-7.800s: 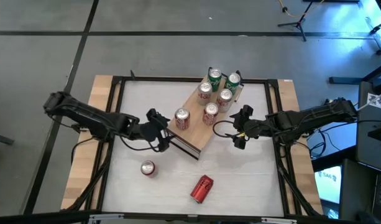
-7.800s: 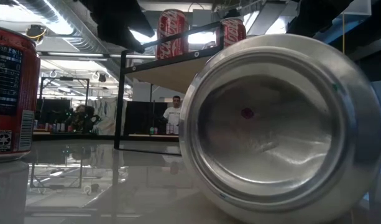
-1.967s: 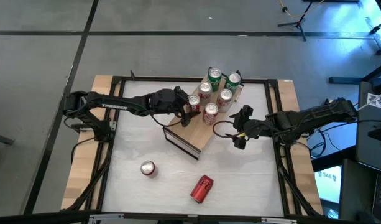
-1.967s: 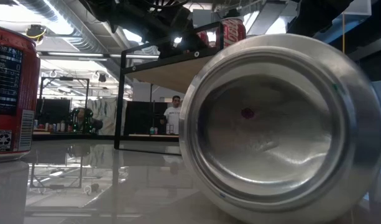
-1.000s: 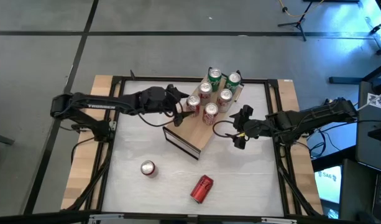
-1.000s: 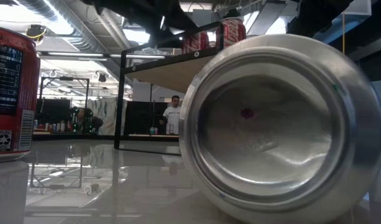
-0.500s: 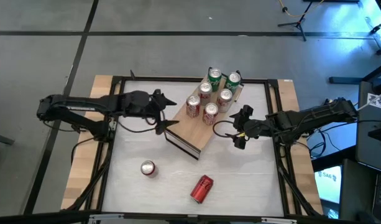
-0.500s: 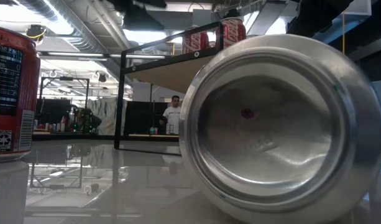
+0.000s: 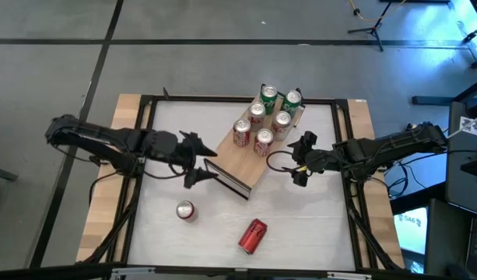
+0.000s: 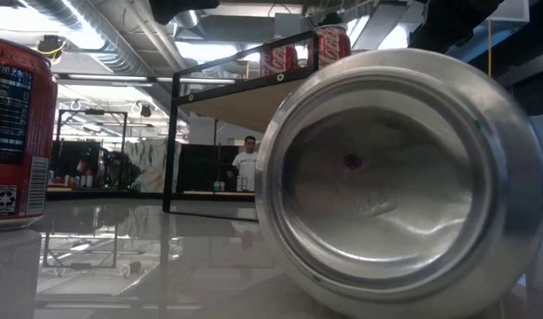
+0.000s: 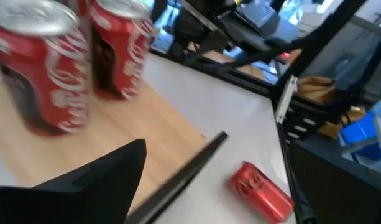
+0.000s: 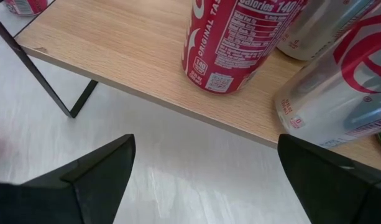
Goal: Place canned beverage on shelf
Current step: Put the left red-black soda can on the shelf
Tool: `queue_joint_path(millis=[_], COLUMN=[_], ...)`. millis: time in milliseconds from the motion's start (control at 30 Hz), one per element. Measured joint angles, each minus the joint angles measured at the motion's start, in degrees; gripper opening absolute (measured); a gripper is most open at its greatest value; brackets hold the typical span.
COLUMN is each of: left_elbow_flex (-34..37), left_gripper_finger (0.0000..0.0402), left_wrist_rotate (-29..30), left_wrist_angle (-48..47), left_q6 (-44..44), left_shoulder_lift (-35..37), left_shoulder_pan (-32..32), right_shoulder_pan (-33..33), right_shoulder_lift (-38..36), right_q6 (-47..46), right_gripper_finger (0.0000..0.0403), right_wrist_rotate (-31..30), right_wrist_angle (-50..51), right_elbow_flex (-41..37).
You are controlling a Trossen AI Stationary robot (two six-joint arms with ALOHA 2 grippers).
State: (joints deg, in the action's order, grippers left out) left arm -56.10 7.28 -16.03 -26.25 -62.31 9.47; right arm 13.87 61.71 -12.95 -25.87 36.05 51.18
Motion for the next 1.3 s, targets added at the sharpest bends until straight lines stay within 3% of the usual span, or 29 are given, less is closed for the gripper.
queue_joint_path(millis=[300,633,900,1300], left_elbow_flex=[-0.02,-0.02,-0.02,-0.02], left_gripper_finger=[0.0380,0.0376,0.0376,0.0376], left_wrist_rotate=[-0.92,1.17,-1.03,1.13], left_wrist_angle=[-2.45,-17.92,-22.34,-25.66], left_q6=[3.11,-4.25,-6.42,-6.27], left_shoulder_lift=[-1.78,-1.88,-1.88,-1.88], left_shoulder_pan=[8.52,20.28,24.36,26.38], right_shoulder_pan=[0.00,0.00,0.00,0.00], right_shoulder_lift=[0.00,0.00,0.00,0.00], right_q6=[-0.28,-0.36,-0.48,-0.48], right_gripper_finger=[0.0388,0.0388,0.0388,0.0388], right_wrist_rotate=[0.02,5.01,5.57,5.58], right_wrist_angle=[0.00,-0.02,-0.02,0.00], right_elbow_flex=[0.00,0.00,0.00,0.00])
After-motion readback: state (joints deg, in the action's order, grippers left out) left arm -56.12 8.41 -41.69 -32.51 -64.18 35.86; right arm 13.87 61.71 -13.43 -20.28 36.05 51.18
